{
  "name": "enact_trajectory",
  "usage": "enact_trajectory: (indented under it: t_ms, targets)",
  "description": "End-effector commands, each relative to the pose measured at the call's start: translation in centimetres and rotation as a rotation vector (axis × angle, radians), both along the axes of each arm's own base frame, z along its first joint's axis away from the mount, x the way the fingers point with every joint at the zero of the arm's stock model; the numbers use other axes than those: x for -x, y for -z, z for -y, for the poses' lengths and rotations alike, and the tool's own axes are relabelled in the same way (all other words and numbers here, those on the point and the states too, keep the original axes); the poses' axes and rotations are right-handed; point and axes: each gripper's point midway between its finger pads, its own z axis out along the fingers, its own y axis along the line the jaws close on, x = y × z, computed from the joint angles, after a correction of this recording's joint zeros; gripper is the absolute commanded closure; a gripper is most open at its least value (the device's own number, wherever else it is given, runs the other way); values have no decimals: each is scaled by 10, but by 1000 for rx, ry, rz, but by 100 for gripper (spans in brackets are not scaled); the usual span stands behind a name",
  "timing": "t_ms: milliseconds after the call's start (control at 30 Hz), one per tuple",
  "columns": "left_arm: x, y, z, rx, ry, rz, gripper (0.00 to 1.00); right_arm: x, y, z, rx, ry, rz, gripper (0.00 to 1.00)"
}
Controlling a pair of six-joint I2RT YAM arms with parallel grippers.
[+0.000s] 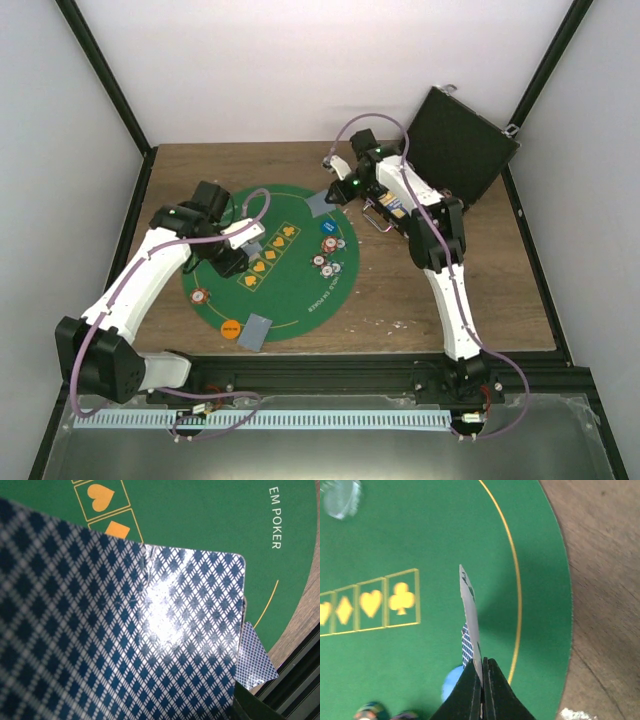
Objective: Distribute texas hold em gaming equipment
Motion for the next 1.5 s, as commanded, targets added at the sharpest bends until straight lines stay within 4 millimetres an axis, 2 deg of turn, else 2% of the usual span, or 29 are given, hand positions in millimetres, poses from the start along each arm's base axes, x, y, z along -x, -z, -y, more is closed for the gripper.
enact_trajectory:
  t_ms: [0,133,233,367,467,567,700,800,900,1033,1067,1133,1200,1267,1333,1367,1400,1467]
  targets:
    - [-7,-2,2,9,-9,10,58,-24,6,2,41,-29,105,99]
    - [-8,-1,1,5,-11,10,58,-37,36,8,132,-22,155,99]
    - [-8,-1,2,5,-8,10,58,-39,59,10,211,-39,192,99]
    - [-9,-1,1,2,-9,8,58,-45,77,2,323,-78,294,99]
    - [-8,-2,1,-1,-9,11,58,-41,87,-6,385,-136,360,99]
    - [-9,-3,0,-2,-9,16,58,-43,89,-8,425,-152,398,99]
    - [-8,-2,0,-5,-8,12,58,-52,84,0,485,-118,448,98]
    - [-9,-3,0,-2,-9,14,58,-52,78,5,509,-134,485,87]
    - [-9,-3,0,-2,-11,14,58,-51,72,9,525,-131,514,81]
    - [-8,-4,0,-2,-11,13,58,-61,55,14,553,-86,567,63]
    - [-8,-4,0,-2,-11,14,58,-66,31,14,542,-57,605,60]
    - [-8,-6,0,0,-11,19,57,-69,7,15,521,-6,631,56]
    - [-7,-7,0,1,-11,22,57,-70,-21,14,480,55,652,47]
    - [-7,-9,0,3,-7,24,58,-66,-58,11,400,117,657,36]
    - [-6,-11,1,5,-1,22,57,-46,-95,-1,261,130,617,21]
    - [-5,-13,2,13,5,21,57,-31,-114,-10,162,120,582,7]
    - [-4,-13,3,18,11,17,57,-14,-131,-20,62,95,542,1]
    - [-3,-17,6,37,22,17,57,36,-167,-46,-203,-18,427,0]
